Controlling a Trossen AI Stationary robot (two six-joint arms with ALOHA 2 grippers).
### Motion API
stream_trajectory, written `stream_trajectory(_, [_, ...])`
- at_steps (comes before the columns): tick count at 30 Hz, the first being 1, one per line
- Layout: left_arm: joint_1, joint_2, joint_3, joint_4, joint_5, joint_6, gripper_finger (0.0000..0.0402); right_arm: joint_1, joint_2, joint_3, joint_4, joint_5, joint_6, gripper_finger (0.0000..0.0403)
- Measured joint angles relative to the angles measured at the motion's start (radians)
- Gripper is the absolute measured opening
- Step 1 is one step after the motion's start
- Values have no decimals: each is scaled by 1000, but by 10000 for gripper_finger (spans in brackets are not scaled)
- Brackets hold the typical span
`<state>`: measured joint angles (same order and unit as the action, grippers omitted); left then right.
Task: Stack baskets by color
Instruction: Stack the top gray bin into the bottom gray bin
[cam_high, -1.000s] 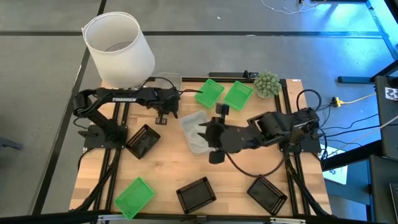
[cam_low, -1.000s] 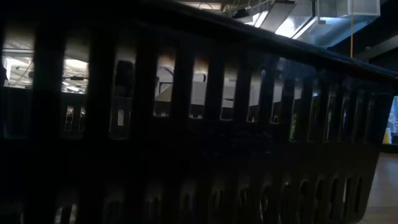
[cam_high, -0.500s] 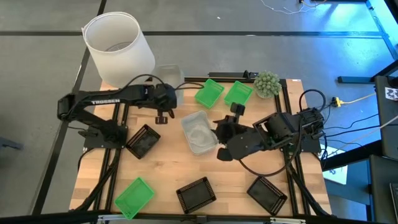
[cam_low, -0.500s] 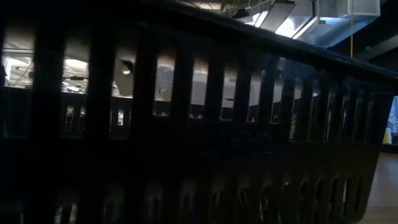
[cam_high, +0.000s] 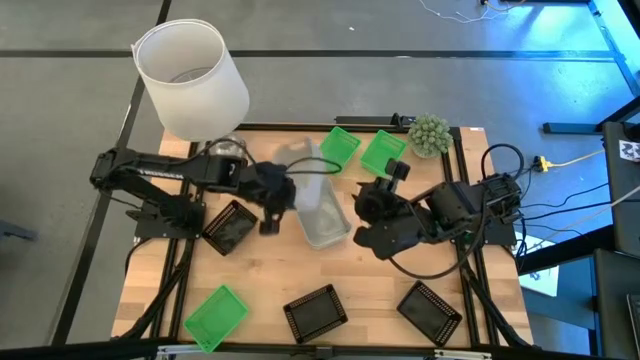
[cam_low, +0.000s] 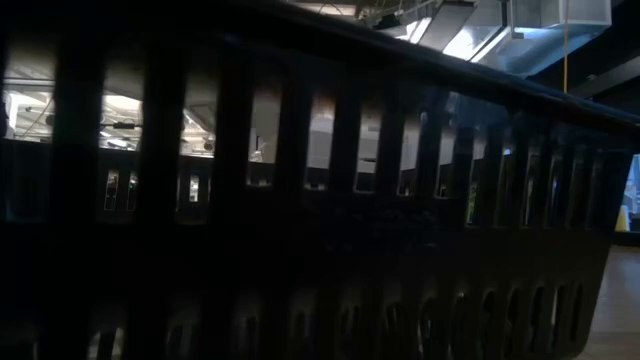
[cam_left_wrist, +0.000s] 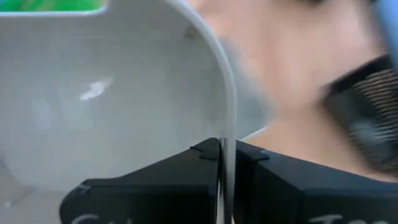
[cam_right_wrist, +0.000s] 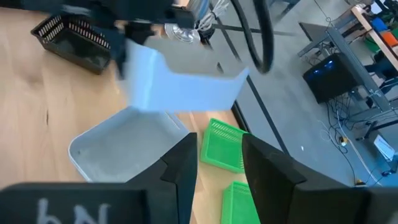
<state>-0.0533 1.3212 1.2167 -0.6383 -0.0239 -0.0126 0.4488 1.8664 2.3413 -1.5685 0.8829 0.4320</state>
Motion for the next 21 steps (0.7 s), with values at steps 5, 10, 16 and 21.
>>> stream_trajectory(5, [-38,32,0,127,116,-49,0,0,0,0,-2,-1,-7,127])
stream_trajectory(10, [-39,115,0,141,121,-106,0,7,0,-1,-4,-1,-21,127])
stream_trajectory(16, [-40,194,0,154,120,-130,0,28,0,-1,-3,6,-22,127])
stream_trajectory(21, [-39,211,0,132,77,-188,0,49,0,-1,-3,6,-20,127])
